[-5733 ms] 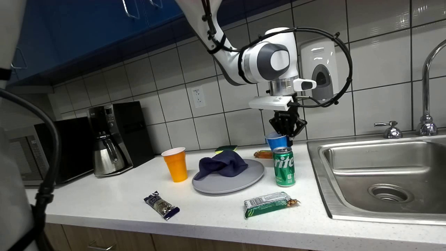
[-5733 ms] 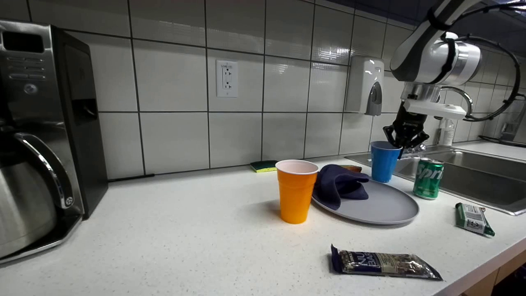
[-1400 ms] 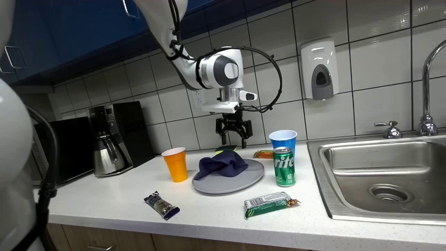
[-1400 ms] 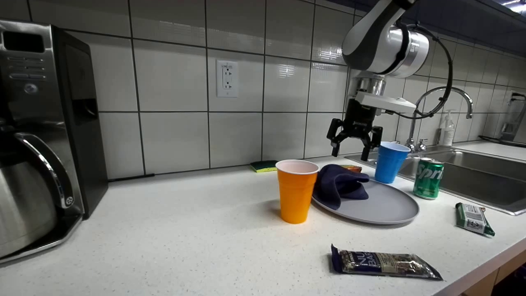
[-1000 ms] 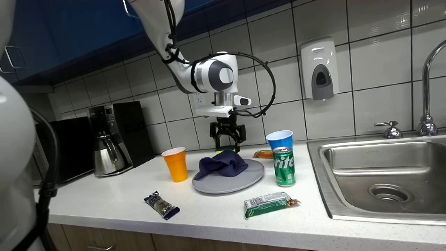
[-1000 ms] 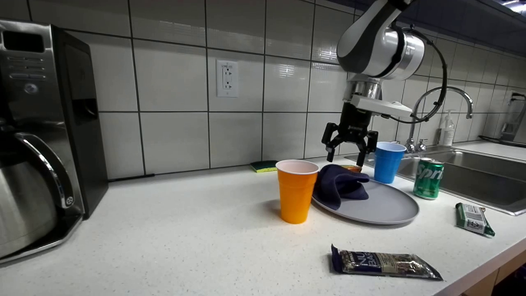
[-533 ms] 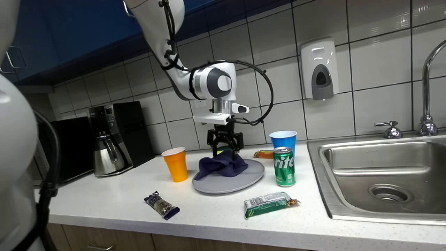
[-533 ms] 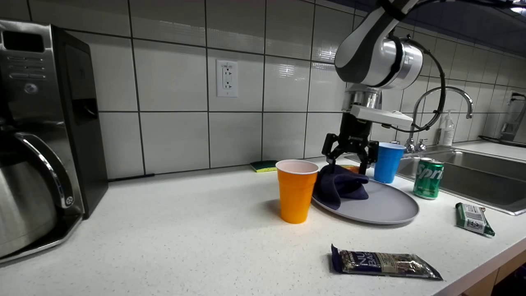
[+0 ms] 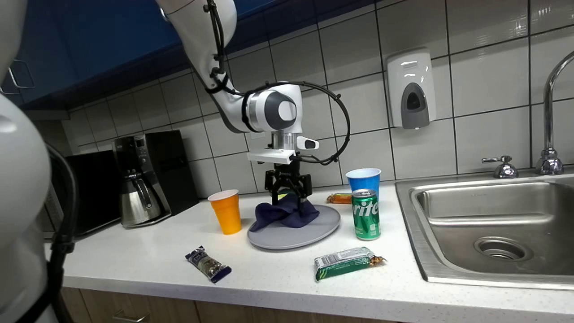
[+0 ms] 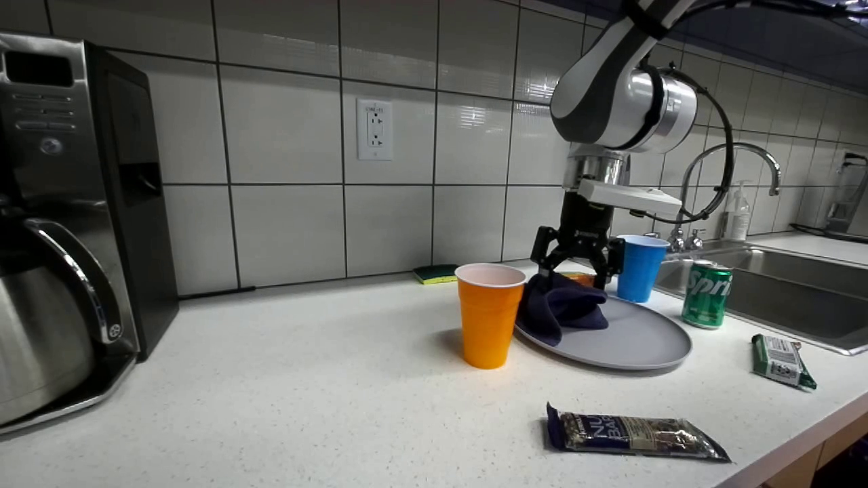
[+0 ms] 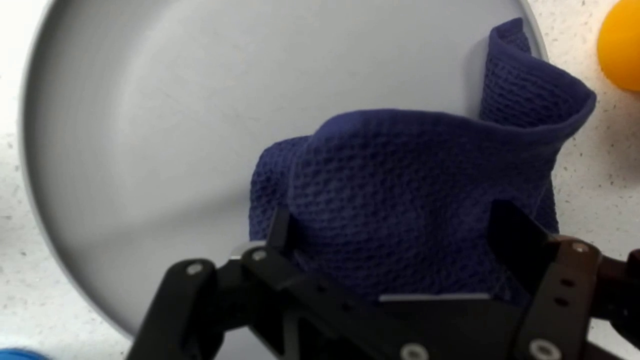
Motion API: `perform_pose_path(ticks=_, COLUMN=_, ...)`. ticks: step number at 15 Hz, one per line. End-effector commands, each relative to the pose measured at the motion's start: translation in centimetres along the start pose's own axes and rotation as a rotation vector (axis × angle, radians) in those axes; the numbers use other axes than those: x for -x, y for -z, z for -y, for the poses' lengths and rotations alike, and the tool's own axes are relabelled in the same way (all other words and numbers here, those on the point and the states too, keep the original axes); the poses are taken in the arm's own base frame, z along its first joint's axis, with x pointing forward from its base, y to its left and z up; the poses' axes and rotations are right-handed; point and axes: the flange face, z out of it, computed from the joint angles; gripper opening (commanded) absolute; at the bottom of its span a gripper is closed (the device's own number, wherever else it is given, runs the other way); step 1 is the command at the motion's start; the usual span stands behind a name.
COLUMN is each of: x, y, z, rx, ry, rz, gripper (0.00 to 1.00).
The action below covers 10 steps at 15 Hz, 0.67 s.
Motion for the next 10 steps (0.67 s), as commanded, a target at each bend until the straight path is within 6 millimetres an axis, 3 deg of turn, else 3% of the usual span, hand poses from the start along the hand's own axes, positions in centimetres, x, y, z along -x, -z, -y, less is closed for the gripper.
perform_pose_path(ticks=1, x=0.31, y=0.55, z=-0.08, rx=0.013, ry=0.006, rz=-0.028, gripper=0.73)
perform_pose_path(ticks=10, x=0.57, y=0.74, z=-0.38, rx=0.016, ry=0.008, rz=-0.047, gripper=0.03)
